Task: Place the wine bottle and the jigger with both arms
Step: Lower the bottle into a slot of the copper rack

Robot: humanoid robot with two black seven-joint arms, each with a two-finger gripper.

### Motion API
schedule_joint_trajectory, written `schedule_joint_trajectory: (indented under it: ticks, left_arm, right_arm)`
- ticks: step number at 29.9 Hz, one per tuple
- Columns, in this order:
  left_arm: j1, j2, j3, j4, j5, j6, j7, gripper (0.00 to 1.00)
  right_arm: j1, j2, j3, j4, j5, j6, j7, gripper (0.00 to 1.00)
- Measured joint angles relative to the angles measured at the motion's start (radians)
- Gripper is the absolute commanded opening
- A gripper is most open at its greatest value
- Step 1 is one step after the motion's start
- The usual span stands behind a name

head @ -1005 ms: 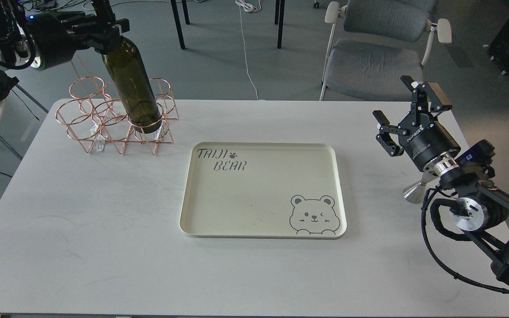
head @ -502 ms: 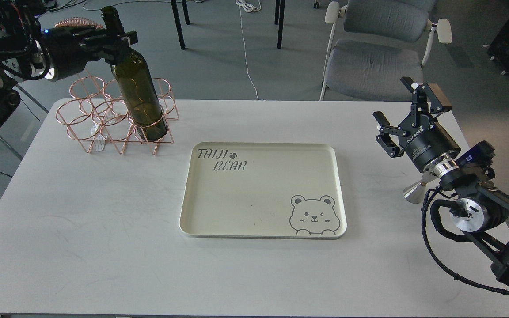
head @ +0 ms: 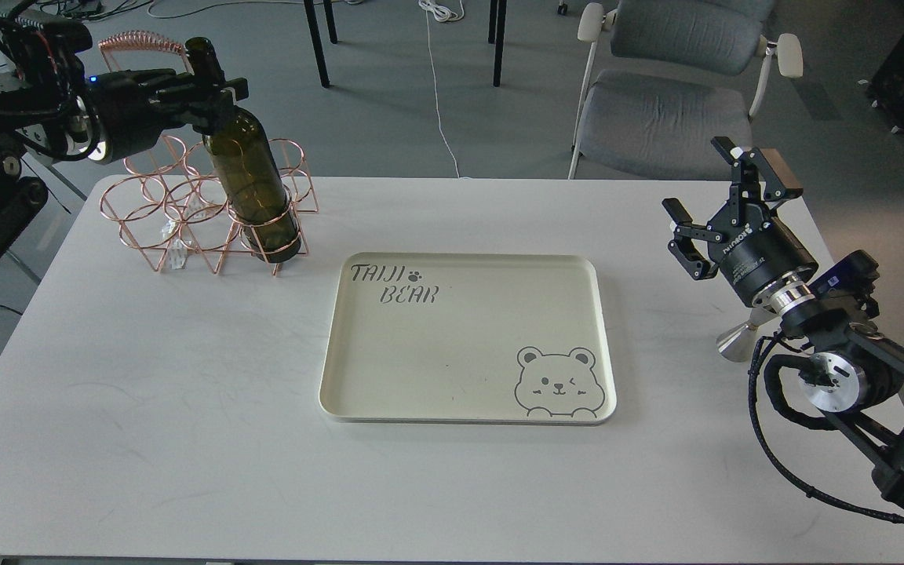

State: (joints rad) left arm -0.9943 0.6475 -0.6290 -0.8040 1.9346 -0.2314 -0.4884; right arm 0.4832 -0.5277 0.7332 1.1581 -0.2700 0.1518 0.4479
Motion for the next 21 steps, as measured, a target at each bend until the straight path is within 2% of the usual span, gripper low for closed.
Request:
schedule_joint_trajectory:
  ticks: [4, 7, 10, 14, 16, 21]
  left_arm:
    - [0.002, -0.003, 0.0, 0.0, 0.0, 0.0, 0.0, 0.38]
    - [0.004, -0.003, 0.0, 0.0, 0.0, 0.0, 0.0, 0.5]
    - [0.005, -0.004, 0.0, 0.0, -0.001, 0.0, -0.002, 0.66]
    - [0.005, -0.004, 0.0, 0.0, -0.001, 0.0, -0.001, 0.93]
    - [0.005, -0.004, 0.0, 0.0, -0.001, 0.0, -0.001, 0.97]
    - [0.004, -0.004, 0.0, -0.001, -0.027, 0.0, 0.0, 0.98]
  right_arm:
    - [0.0, 0.0, 0.0, 0.0, 0.0, 0.0, 0.0, 0.98]
    - [0.0, 0.0, 0.001, 0.0, 0.0, 0.0, 0.0, 0.98]
    - [0.0, 0.0, 0.001, 0.0, 0.0, 0.0, 0.0, 0.98]
    - [0.001, 0.0, 0.002, 0.0, 0.0, 0.0, 0.0, 0.98]
    - [0.001, 0.0, 0.002, 0.0, 0.0, 0.0, 0.0, 0.98]
    - [0.001, 0.0, 0.002, 0.0, 0.0, 0.0, 0.0, 0.98]
